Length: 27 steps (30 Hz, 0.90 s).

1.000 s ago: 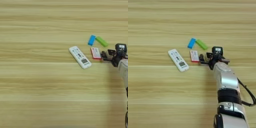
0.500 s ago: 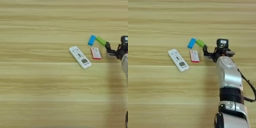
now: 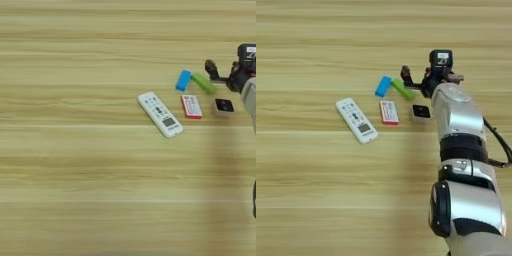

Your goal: Move the objects on the table

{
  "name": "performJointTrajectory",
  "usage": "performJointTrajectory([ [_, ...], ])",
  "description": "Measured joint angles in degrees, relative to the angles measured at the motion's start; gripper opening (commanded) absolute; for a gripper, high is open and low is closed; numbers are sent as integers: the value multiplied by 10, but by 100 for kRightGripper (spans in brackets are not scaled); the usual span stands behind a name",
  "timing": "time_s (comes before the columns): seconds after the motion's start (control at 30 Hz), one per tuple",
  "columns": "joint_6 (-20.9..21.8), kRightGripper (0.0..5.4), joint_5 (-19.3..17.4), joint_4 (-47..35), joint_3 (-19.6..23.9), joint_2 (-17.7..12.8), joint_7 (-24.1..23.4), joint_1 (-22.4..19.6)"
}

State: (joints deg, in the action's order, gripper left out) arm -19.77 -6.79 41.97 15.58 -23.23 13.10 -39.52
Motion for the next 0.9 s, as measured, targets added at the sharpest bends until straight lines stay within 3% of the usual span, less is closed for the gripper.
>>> performJointTrajectory([
  [0.4,94,536,26,283,-11,-2,0,-87],
  [0.63,143,536,29,345,-1,-8,1,-127],
  [0.9,165,536,29,363,10,-17,2,-166],
])
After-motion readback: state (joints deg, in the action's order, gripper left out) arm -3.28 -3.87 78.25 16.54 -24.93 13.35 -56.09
